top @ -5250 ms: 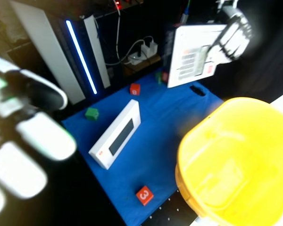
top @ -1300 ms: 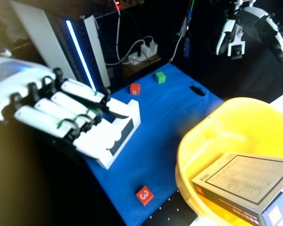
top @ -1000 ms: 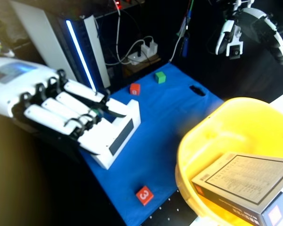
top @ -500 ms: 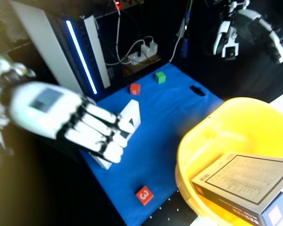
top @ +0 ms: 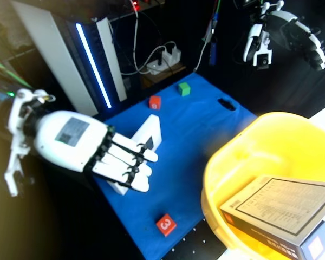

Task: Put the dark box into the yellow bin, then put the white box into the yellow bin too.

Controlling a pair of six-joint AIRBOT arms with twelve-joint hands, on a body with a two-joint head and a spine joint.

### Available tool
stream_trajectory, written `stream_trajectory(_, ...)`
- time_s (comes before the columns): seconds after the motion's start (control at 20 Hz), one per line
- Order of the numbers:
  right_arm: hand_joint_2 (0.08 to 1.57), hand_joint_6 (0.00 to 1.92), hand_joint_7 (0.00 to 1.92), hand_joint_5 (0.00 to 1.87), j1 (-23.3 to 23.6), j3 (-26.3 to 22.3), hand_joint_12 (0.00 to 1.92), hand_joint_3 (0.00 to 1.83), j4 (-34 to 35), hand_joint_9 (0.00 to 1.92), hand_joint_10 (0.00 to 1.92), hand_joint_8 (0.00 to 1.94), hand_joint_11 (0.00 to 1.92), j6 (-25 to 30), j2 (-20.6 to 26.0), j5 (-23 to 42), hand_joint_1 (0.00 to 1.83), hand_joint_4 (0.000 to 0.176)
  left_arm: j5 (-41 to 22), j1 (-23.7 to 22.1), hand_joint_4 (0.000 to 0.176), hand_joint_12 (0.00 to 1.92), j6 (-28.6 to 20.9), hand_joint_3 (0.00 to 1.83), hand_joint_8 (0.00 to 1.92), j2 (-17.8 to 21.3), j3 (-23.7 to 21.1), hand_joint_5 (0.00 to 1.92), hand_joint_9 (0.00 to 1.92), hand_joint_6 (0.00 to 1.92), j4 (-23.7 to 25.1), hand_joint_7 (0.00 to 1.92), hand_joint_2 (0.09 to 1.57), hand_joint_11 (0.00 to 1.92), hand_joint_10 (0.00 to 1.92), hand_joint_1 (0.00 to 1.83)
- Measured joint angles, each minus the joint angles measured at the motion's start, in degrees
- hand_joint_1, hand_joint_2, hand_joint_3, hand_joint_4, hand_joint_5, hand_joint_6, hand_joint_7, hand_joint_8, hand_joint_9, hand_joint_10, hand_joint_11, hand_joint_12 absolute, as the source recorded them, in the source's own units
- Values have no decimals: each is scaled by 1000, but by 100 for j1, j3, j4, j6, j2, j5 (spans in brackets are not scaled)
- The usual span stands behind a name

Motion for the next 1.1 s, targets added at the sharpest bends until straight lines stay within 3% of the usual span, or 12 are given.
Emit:
stream_trajectory(0.15, 891, 11, 658, 509, -7, 74, 164, 2, 59, 658, 17, 9, 399, 7, -87, 0, 958, 0, -20, 26, 76, 5, 2, 0, 7, -2, -39, 170, 144, 8, 9, 178, 843, 127, 5, 1047)
stream_trajectory(0.3, 967, 23, 973, 848, -7, 186, 291, 0, 129, 972, 15, 7, 729, 7, -190, -2, 1095, 0, -83, 83, 85, 17, 2, 0, 13, -2, -42, 184, 165, 10, -26, 203, 831, 154, 11, 1028)
stream_trajectory(0.35, 1021, 609, 1216, 1028, -7, 201, 934, 1, 155, 1144, 83, 422, 735, 9, -225, 0, 1228, 0, -103, 118, 85, 17, 2, 0, 12, 0, -52, 185, 164, 9, -59, 205, 839, 154, 10, 1038)
stream_trajectory(0.4, 1025, 629, 1010, 1148, -7, 229, 1724, 0, 173, 995, 1349, 1100, 842, 11, -267, 2, 1202, 0, -129, 168, 87, 18, 0, 0, 13, -2, -57, 188, 167, 9, -103, 210, 839, 158, 10, 1037)
stream_trajectory(0.45, 1043, 690, 1101, 1135, -9, 258, 1860, 1, 181, 1112, 1495, 1205, 1035, 11, -306, 0, 1194, 0, -125, 208, 82, 17, 2, 1, 13, -2, -57, 185, 173, 7, -125, 215, 840, 156, 12, 1041)
stream_trajectory(0.55, 1043, 551, 1210, 1111, -11, 280, 1336, 0, 258, 1216, 896, 838, 1050, 31, -337, 59, 1290, 0, -127, 214, 84, 26, 0, 2, 14, -2, -57, 194, 188, 8, -177, 230, 844, 175, 14, 1036)
stream_trajectory(0.6, 1051, 545, 1195, 1095, -11, 297, 1379, 0, 260, 1240, 850, 868, 1027, 24, -363, 81, 1290, 0, -146, 216, 86, 30, 2, 0, 12, -2, -57, 198, 191, 8, -190, 233, 836, 186, 13, 1029)
stream_trajectory(0.65, 1063, 562, 1156, 1078, -11, 328, 1468, 1, 260, 1224, 970, 948, 1023, 22, -372, 105, 1288, 0, -151, 216, 85, 36, 2, 0, 13, -2, -57, 211, 201, 11, -177, 241, 829, 199, 15, 1026)
stream_trajectory(0.75, 1071, 628, 1147, 1043, -11, 369, 1467, 1, 374, 1207, 1023, 961, 1021, 24, -372, 151, 1285, 0, -146, 223, 79, 36, 0, 1, 7, -2, -66, 210, 204, 8, -177, 234, 838, 200, 14, 1027)
stream_trajectory(0.85, 1072, 732, 1171, 1000, -11, 369, 1383, 1, 411, 1195, 937, 889, 1003, 24, -376, 201, 1283, 0, -149, 238, 81, 30, 2, 3, 2, -2, -66, 202, 204, 3, -179, 225, 845, 189, 11, 1031)
stream_trajectory(1.1, 1066, 737, 1198, 996, -11, 387, 1350, 0, 520, 1256, 783, 841, 1031, 94, -474, 804, 1288, 0, -98, 317, 85, 29, 20, 0, 12, -15, -68, 213, 235, 5, -201, 260, 808, 189, 15, 1068)
